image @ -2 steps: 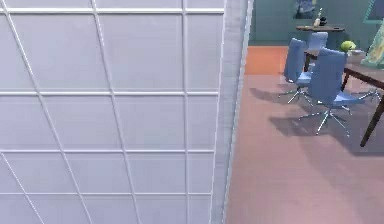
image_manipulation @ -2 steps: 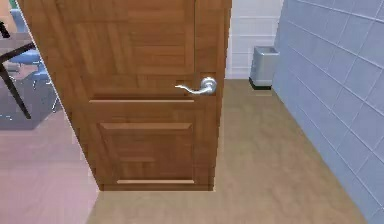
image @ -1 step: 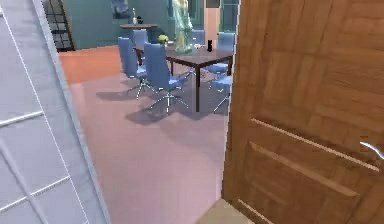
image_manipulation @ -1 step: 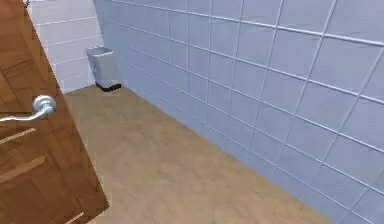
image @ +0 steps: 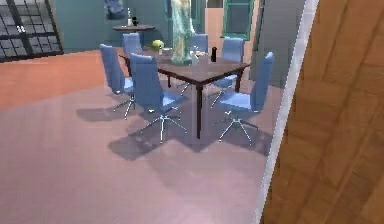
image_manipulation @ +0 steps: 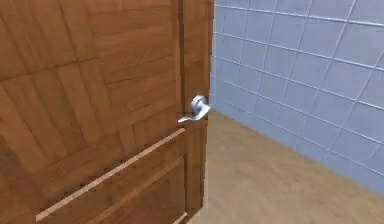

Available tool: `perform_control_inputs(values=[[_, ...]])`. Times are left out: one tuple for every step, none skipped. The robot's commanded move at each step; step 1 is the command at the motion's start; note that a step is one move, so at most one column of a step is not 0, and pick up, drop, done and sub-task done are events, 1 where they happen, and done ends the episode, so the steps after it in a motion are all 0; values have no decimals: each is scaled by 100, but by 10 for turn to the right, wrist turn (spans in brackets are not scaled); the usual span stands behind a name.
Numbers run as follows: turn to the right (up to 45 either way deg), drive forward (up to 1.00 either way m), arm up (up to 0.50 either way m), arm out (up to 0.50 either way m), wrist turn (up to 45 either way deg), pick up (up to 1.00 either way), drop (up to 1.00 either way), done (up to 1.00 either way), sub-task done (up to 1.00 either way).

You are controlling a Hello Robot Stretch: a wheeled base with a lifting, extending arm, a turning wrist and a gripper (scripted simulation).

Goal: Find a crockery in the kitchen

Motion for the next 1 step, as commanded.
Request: perform_control_inputs(values=[[-300,0,0,0,0,0,0,0,0]])
